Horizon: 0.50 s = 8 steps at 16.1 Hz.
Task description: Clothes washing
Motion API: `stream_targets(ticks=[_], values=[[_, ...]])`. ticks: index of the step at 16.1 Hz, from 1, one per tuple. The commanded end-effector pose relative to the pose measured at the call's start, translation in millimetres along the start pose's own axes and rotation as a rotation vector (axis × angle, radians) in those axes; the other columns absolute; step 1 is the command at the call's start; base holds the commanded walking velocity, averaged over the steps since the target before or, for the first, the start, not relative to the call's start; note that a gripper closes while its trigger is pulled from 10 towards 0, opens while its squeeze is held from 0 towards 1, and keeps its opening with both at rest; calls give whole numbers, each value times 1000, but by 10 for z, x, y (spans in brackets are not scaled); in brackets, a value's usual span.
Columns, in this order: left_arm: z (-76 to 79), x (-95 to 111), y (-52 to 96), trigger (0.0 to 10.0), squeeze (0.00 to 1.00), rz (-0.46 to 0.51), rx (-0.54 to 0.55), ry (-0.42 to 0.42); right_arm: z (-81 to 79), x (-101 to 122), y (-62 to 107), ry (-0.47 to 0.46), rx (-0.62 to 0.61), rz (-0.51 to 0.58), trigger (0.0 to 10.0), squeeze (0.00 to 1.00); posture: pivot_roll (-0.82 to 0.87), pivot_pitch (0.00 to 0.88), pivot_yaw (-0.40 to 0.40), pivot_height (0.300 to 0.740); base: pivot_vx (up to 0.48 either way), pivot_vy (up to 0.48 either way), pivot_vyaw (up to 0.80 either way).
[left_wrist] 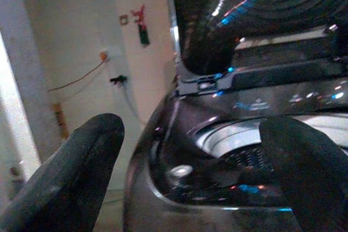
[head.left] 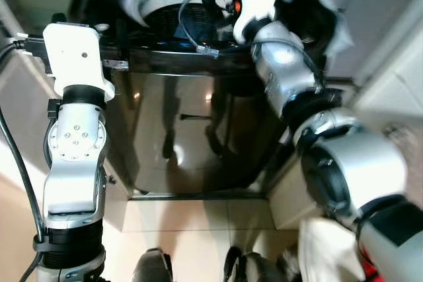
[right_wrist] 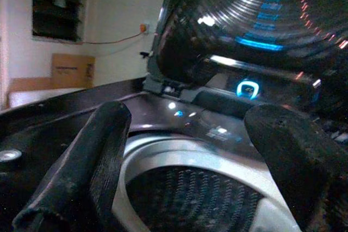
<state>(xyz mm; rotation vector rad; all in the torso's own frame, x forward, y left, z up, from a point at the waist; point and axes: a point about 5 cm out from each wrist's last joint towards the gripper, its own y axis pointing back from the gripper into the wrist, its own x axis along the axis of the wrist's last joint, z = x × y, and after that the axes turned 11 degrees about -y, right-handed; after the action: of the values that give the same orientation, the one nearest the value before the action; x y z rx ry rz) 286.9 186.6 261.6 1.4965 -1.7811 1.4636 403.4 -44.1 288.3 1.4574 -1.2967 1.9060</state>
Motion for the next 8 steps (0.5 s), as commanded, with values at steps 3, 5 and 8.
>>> stream_targets(ticks=[3,5,8], values=[[54,-49,-11,10000,0,6,-2,-67,144,-58,322,-54,-89,177,10000,0,141,18,-80,740,0,0,0],[119,-39,-2,10000,0,22,-24,-71,143,-166,624,-7,-117,210,10000,0,115,0,-76,740,0,0,0],[230,38,35,10000,0,85,-69,-109,160,-329,1057,79,-154,191,10000,0,94,0,-61,740,0,0,0]])
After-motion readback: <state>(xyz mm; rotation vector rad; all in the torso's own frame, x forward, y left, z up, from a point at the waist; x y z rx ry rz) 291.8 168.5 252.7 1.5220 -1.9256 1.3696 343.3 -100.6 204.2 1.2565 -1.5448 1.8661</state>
